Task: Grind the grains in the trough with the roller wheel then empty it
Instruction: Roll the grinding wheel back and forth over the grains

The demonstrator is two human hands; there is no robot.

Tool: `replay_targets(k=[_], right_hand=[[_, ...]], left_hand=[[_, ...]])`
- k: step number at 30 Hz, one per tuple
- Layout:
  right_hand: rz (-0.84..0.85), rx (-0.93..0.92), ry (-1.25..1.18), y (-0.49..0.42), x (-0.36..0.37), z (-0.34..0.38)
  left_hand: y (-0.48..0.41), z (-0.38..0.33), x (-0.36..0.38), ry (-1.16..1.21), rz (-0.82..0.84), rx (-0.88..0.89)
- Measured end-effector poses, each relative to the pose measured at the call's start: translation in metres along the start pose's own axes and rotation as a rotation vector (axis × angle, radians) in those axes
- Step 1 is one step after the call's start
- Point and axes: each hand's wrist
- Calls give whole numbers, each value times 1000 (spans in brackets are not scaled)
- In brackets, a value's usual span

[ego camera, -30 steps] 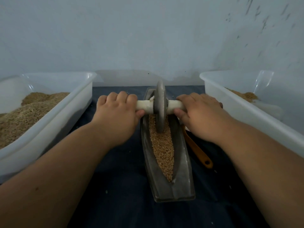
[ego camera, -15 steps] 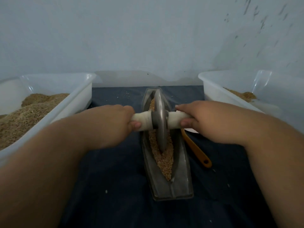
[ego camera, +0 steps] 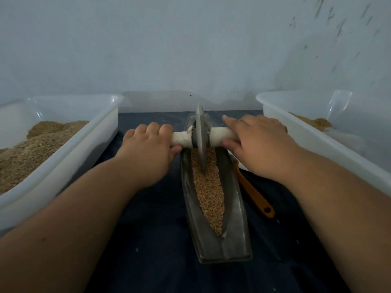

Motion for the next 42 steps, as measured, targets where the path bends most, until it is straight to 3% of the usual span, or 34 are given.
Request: replay_targets(k=[3,7,12,15,20,25,31,37,42], right_hand=[[132,-57,-96,8,-15,-5],[345,-109,-212,21,-37,-12],[260,-125,-216,26,-40,-1],[173,-71,-217,15,-22,-3],[-83,14,-93,-1,15,-6],[-185,49,-133,-7,25,-6],[45,20,-41,4,-9,6],[330,-109,-155,27,-44,-3],[330,-124,-205,27,-43,-5]], left_hand=[[8,4,-19,23,83,118],[20,11,-46,164,396,177],[21,12,-50,213,493,146],[12,11,-38,209,379,118],[-3,0,-7,-18,-51,17],[-6,-6,10,-29,-155,-33],[3,2,-8,-3,25,52],[20,10,-47,173,380,183],[22,9,-52,211,440,174]])
Point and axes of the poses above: each hand's wrist, its own y-axis away from the middle knuckle, its own x-axis out of the palm, z = x × y, and after that the axes turned 1 degree about -y, right-handed
